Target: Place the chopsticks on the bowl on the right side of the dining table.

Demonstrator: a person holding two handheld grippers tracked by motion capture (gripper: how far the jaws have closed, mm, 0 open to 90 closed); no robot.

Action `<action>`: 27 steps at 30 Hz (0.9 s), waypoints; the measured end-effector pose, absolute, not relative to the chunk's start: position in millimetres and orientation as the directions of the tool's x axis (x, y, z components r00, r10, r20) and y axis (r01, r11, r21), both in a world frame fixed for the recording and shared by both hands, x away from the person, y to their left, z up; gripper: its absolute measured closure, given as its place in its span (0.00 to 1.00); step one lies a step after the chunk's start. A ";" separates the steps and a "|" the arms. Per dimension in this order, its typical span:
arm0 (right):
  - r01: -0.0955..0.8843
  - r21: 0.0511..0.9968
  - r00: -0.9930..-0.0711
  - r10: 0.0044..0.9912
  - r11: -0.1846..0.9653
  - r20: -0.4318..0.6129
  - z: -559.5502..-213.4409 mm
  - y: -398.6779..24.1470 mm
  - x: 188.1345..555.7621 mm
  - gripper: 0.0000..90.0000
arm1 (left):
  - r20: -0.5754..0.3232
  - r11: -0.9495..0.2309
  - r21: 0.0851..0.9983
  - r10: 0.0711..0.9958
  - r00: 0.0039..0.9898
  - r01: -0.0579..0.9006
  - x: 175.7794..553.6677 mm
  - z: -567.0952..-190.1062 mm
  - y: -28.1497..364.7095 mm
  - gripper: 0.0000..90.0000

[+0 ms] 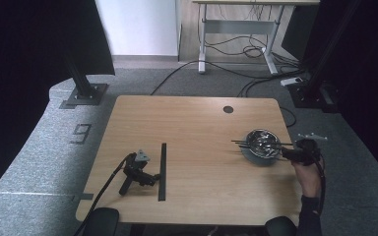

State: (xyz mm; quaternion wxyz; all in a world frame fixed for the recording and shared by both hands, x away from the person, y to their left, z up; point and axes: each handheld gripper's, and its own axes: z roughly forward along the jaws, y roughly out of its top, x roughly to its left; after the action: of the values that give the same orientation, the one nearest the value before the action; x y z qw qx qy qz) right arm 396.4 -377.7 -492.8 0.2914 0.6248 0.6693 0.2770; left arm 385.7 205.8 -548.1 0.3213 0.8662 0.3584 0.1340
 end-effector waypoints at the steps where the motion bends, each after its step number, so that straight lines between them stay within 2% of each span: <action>1: 0.673 0.736 -0.062 0.997 0.072 -0.041 -491.3 -373.7 396.4 0.26 | 0.002 -0.537 0.653 0.707 0.707 0.535 385.7 -548.1 205.8 0.00; 6: 0.656 0.750 -0.140 0.990 0.087 0.008 -484.7 -354.3 397.3 0.49 | 0.002 -0.537 0.653 0.707 0.707 0.535 385.7 -548.2 205.8 0.00; 10: 0.643 0.760 -0.230 0.971 0.100 0.067 -484.1 -334.5 400.6 0.64 | 0.002 -0.537 0.653 0.707 0.707 0.535 385.8 -548.1 205.9 0.00; 14: 0.647 0.749 -0.285 0.956 0.144 0.063 -489.0 -319.0 405.4 0.75 | 0.001 -0.536 0.653 0.707 0.707 0.535 385.7 -548.2 205.8 0.00; 17: 0.652 0.738 -0.313 0.948 0.175 0.051 -493.7 -310.1 409.4 0.78 | 0.001 -0.536 0.653 0.707 0.707 0.535 385.8 -548.2 205.8 0.00; 27: 0.659 0.720 -0.334 0.942 0.217 0.022 -506.1 -300.0 421.8 0.76 | 0.002 -0.538 0.652 0.707 0.708 0.535 385.8 -548.1 206.0 0.00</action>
State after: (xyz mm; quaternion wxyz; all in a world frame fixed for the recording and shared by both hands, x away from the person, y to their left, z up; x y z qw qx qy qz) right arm 421.8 -300.0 -506.1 0.2178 0.5346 0.7489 0.3255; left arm 385.8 206.0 -548.1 0.3209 0.8665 0.3582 0.1340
